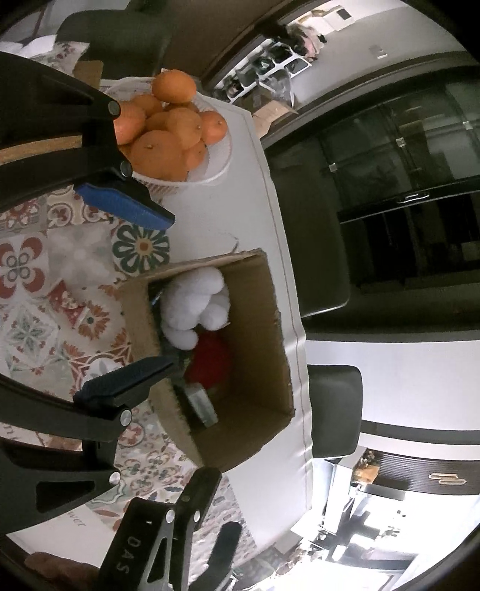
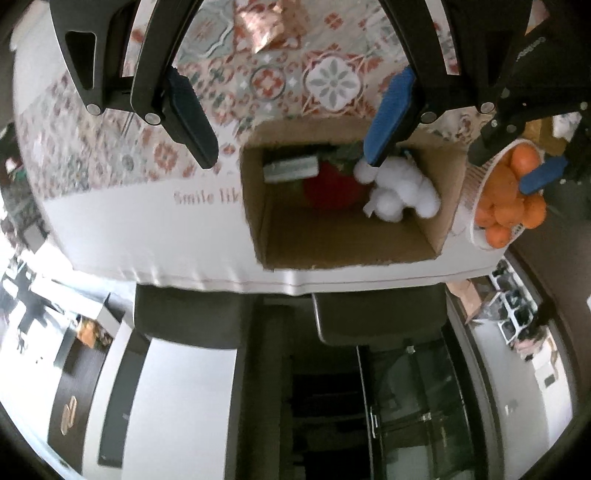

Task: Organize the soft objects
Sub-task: 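Move both tools back toward the red packet and copper snack pack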

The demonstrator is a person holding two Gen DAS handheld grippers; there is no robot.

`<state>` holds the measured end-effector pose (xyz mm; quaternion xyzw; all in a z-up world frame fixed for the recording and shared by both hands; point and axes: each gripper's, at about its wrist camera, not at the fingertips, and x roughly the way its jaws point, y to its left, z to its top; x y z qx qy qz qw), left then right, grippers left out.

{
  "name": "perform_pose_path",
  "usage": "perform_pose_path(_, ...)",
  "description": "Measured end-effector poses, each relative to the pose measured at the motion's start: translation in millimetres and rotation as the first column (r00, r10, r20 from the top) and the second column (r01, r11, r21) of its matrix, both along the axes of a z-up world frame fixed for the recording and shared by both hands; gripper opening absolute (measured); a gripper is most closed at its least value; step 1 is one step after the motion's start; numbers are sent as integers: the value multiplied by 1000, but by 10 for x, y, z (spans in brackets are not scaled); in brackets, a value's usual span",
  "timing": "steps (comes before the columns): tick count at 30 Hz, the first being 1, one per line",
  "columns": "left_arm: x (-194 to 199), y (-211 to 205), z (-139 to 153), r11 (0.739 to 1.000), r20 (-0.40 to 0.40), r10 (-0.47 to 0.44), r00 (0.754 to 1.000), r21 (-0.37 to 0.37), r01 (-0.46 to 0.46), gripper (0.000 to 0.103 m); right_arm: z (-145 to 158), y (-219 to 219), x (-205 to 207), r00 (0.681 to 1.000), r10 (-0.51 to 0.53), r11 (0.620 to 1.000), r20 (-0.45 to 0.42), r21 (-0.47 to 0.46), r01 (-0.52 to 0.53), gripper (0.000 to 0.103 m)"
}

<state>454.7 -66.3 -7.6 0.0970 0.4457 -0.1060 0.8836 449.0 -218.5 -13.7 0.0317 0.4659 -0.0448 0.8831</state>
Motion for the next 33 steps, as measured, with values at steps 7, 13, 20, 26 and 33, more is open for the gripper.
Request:
perform_pose_path(7,-371,25,-79,1000,27,-8,1000,28,7,71,-133,-51,-442,994,-105,994,7,10,105,82)
perform_pose_path(13,-630,36,-210,999,15,-23,1000,27,23,71,-226,-70,-794,987,-155,988,38,31,154,82)
perform_pose_path(20,-871,119,-350,1000,23,-14,1000,-2,14,71,-373,-76,-1154,963,-259,964,73,78,253,82)
perform_pose_path(26,-1002,174,-513,997,29,-73,997,32,72,71,-600,-32,-1353,936,-348,934,46,102,342,82)
perform_pose_path(33,-977,245,-693,984,63,-172,983,53,169,71,-875,100,-1602,865,-499,862,55,136,488,82)
